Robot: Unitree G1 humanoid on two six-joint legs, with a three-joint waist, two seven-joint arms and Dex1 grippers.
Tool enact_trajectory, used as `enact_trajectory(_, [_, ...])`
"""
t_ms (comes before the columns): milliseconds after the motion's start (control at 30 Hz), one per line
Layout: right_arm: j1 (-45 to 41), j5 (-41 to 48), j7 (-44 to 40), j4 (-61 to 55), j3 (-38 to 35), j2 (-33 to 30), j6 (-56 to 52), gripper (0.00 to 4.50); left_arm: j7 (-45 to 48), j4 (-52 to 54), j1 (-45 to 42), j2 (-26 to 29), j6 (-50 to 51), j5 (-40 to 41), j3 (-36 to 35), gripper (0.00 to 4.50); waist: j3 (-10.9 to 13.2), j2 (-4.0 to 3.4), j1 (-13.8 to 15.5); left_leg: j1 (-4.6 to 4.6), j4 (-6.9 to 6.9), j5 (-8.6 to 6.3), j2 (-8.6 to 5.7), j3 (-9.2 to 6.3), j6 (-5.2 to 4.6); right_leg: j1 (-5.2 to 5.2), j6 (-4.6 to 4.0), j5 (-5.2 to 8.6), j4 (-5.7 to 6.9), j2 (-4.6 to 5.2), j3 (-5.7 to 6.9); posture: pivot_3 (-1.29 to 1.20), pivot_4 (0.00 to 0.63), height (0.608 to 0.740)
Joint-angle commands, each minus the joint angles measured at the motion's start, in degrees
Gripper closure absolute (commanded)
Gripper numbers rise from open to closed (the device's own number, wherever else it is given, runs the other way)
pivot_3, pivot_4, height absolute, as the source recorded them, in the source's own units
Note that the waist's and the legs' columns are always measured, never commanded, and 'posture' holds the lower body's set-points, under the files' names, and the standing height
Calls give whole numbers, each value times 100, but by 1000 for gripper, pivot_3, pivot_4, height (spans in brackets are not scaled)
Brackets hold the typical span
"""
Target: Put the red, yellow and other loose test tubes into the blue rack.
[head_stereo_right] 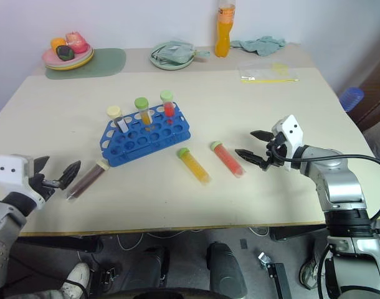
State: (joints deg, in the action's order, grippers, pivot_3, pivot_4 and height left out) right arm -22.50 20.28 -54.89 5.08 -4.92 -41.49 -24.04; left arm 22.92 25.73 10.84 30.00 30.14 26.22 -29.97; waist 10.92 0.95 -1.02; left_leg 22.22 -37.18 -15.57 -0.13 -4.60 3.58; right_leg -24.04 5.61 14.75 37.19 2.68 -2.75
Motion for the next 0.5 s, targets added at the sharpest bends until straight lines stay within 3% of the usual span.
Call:
enact_trajectory(33, [-86,14,-5,-115,-79,-37,69,121,-2,128,30,-7,-146,-48,18,3,0,0,0,0,0,0,0,0,0,0,0,0,0,0,0,0,150,740])
enact_trajectory(500, [-33,26,156,-341,-39,16,-139,121,63,91,-47,13,-214,-39,-3,3,0,0,3,0,0,0,0,0,0,0,0,0,0,0,0,0,150,740])
